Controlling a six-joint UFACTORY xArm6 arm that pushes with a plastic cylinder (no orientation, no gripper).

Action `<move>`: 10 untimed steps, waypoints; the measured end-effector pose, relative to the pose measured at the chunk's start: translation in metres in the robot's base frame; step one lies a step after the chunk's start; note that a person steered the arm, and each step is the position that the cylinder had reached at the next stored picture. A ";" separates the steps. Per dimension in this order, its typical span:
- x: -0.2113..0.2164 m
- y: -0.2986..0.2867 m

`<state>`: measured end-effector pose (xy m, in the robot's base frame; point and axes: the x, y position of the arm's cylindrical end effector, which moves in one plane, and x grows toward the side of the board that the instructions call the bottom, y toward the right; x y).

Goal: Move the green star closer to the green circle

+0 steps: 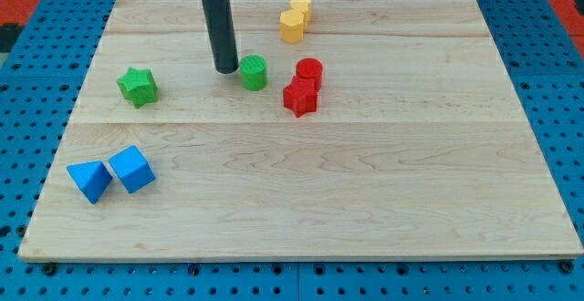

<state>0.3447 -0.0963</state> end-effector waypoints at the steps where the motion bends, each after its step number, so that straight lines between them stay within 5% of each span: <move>1: 0.002 0.046; 2: 0.004 0.037; 5: 0.014 -0.124; 10: 0.078 -0.120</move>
<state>0.4230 -0.2166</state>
